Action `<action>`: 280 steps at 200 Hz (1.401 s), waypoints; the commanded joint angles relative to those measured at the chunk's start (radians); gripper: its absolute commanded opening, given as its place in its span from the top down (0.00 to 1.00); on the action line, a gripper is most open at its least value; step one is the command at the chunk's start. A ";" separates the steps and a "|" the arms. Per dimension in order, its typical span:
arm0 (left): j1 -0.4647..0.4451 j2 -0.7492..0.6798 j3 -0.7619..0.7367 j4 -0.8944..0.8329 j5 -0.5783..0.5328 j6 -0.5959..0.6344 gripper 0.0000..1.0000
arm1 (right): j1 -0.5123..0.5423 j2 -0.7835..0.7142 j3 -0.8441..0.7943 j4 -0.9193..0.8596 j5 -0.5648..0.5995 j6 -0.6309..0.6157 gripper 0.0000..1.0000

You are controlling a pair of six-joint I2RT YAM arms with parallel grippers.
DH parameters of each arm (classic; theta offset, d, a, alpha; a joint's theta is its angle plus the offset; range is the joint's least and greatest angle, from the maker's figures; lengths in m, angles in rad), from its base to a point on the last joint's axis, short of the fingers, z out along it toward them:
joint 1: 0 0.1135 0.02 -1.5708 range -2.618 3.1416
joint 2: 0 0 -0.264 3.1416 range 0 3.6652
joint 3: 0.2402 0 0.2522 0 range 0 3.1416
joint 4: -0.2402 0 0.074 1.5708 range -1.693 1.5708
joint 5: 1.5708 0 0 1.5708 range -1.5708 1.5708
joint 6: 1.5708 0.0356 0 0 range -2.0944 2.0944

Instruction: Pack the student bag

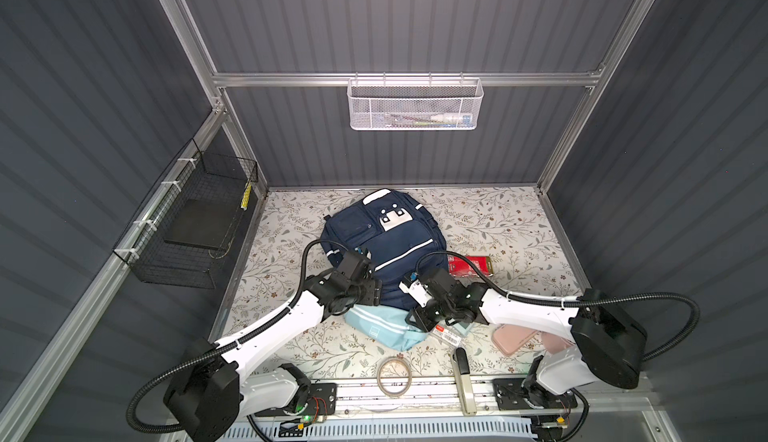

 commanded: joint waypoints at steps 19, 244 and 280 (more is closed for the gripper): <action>0.006 -0.048 0.103 -0.054 -0.038 0.052 0.23 | 0.002 -0.189 -0.020 -0.004 0.025 -0.067 1.00; -0.108 0.595 0.559 0.031 -0.137 0.495 0.05 | -0.786 -0.612 -0.183 -0.057 -0.040 0.237 1.00; -0.165 0.575 0.554 0.036 -0.222 0.520 0.00 | -0.794 -0.599 -0.217 -0.028 -0.079 0.246 1.00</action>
